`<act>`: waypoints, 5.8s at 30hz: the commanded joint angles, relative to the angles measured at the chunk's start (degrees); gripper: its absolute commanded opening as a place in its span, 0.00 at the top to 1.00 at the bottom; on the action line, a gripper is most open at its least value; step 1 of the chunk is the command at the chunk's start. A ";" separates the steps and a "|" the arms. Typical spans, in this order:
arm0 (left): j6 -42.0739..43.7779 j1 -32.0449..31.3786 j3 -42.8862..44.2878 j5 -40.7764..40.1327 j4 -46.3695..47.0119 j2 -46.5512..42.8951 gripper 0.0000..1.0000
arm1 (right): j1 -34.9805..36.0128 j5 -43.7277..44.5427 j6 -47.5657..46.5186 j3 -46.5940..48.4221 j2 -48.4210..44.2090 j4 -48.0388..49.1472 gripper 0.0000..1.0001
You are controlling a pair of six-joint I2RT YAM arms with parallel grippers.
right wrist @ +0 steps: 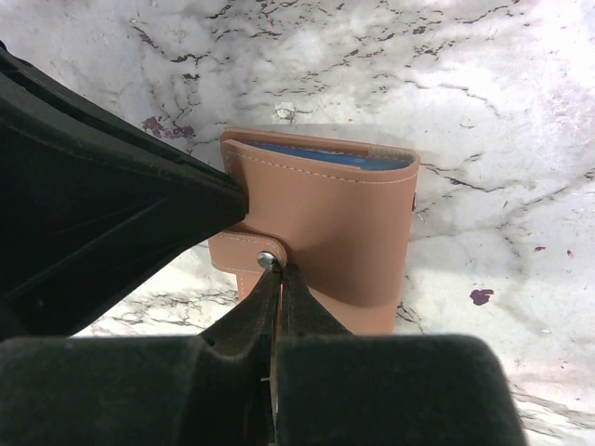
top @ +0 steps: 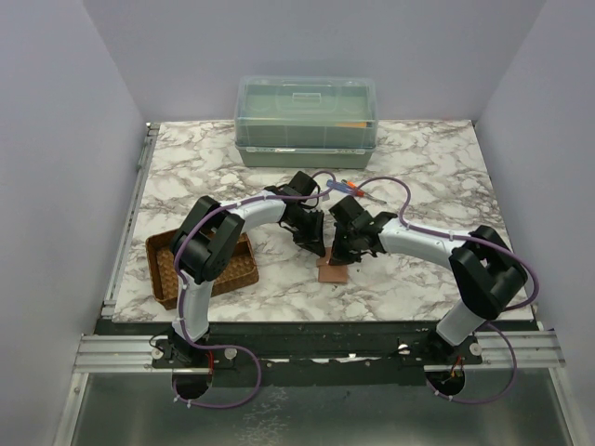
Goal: Put the credit cards into the card holder
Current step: Close the card holder at the center of the board.
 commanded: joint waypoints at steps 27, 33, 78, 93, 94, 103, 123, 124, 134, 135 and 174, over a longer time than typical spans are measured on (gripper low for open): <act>1.86 -1.00 0.68 -3.34 -1.75 0.44 0.88 | -0.63 -4.42 0.58 -1.46 -5.23 -2.06 1.00; 1.93 -0.97 0.68 -3.51 -1.87 0.54 0.88 | -0.57 -4.37 0.58 -1.75 -3.65 -1.79 1.00; 2.13 -1.56 0.68 -3.43 -2.09 0.61 0.88 | -1.97 1.55 -2.31 4.43 5.43 -8.21 1.00; 1.70 0.27 0.39 -3.53 -2.44 -3.60 0.80 | -1.99 2.77 -2.13 11.22 16.14 -13.01 1.00; 1.57 0.99 0.27 -2.95 -2.47 -4.34 0.78 | -1.97 2.35 -2.19 11.28 16.75 -12.41 1.00; -5.58 6.52 -7.42 4.31 1.81 -12.63 0.75 | -2.58 -1.78 -1.77 6.22 15.17 -2.90 1.00; -21.18 0.36 -22.85 8.17 29.94 -14.50 1.00 | -4.94 -7.66 -4.65 1.79 11.66 4.42 1.00; -20.93 0.25 -22.80 7.70 29.94 -13.93 1.00 | -4.95 -7.72 -4.68 1.75 11.65 4.42 1.00; -18.87 1.29 -23.91 2.35 27.97 -14.69 1.00 | -5.56 -8.00 -5.34 1.19 11.30 4.33 1.00; -18.90 1.74 -24.08 2.29 27.89 -15.06 1.00 | -5.63 -8.01 -5.43 1.04 11.22 4.34 1.00; -19.22 2.20 -31.67 -10.04 28.65 -7.37 1.00 | -6.01 -9.11 -7.85 3.42 10.29 2.69 1.00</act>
